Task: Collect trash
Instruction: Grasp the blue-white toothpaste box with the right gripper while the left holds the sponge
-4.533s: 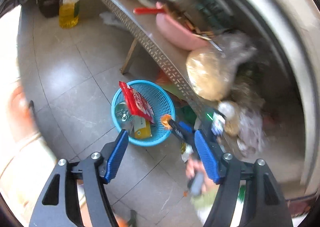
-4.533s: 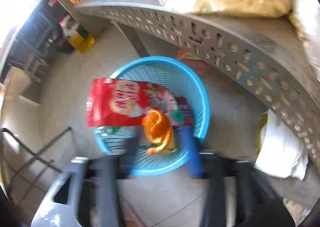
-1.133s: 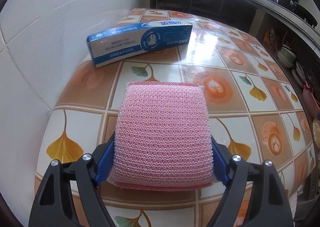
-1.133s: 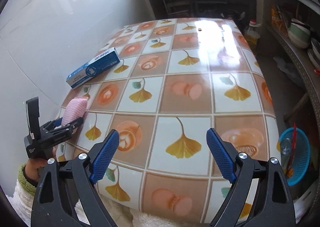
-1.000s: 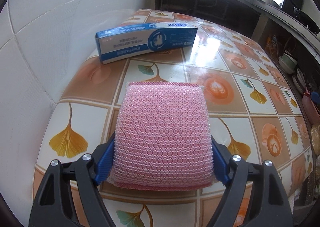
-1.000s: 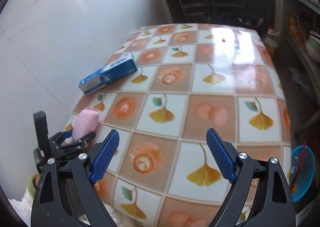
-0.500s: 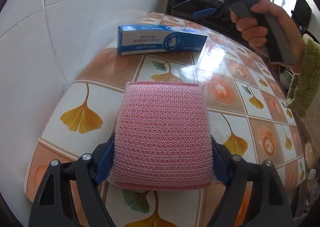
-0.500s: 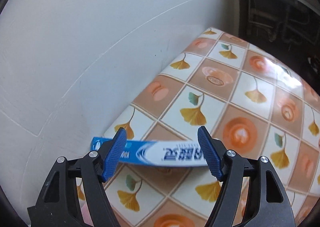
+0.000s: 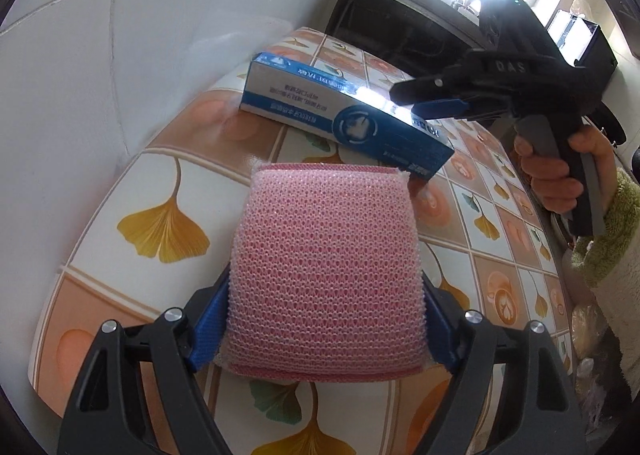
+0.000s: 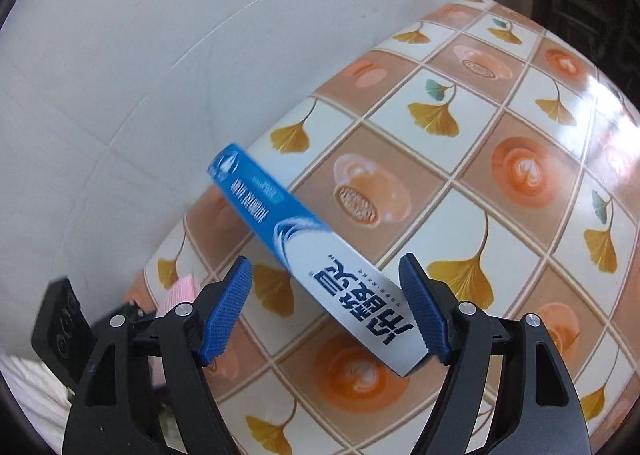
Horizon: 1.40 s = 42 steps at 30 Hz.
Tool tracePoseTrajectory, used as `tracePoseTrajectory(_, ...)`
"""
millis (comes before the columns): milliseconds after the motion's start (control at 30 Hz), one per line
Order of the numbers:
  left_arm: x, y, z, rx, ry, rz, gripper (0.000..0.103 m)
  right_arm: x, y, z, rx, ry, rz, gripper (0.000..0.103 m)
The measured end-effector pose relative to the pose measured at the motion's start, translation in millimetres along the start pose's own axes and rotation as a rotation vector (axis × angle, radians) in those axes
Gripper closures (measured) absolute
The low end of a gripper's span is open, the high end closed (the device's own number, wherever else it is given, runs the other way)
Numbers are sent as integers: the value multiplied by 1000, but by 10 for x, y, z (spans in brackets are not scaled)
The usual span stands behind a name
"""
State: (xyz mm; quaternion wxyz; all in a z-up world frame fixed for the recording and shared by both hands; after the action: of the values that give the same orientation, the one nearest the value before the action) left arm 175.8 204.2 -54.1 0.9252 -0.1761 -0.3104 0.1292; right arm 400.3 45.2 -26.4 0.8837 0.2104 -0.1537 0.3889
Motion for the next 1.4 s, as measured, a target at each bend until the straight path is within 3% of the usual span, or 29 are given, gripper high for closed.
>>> tracePoseTrajectory(133,-24,-3,0,13,-4,6,24,-35,358,-112,-123,31,196,27)
tracePoseTrajectory(200,-43,-5,-12,20,-9,10,24,-33,387,-191,-179,34,234,32)
tracePoseTrajectory(267,-58,-31,-17,37,-14,13,24,-77,347,-189,-241,37,226,53)
tracePoseTrajectory(367,-77,-63,-25,57,-14,21,24,-225,214,-49,-247,32,131,60)
tracePoseTrajectory(467,-138,-139,-37,34,6,27,24,-591,92,186,-246,29,15,67)
tracePoseTrajectory(700,-307,-461,-80,-43,79,-2,24,-1880,-20,837,-236,-53,-386,67)
tracePoseTrajectory(767,-367,-595,-105,-66,106,-24,24,-2254,64,1021,-235,-85,-471,67)
tracePoseTrajectory(900,-494,-843,-146,-84,143,-97,23,-2696,275,1211,-230,-117,-558,66)
tracePoseTrajectory(1067,-544,-1036,-229,-7,145,-183,23,-2763,398,1289,-282,-160,-541,39)
tracePoseTrajectory(1200,-530,-1086,-282,50,134,-216,23,-2644,355,1200,-291,-168,-510,35)
tracePoseTrajectory(1400,-536,-1103,-314,117,108,-249,23,-2519,336,950,-310,-114,-460,35)
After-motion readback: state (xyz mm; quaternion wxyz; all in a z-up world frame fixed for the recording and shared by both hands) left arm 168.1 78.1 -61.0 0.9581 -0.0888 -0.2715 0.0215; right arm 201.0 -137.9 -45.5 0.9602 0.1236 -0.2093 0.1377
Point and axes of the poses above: each gripper's, at about its wrist camera, not at the fingertips, and z roughly against the way its jaws point, y to its left, x to its top, the point moved 1 cm from there along -z, roughly the way its jaws point, and after that the axes turned 8 degrees about z, right-handed, at the moved point
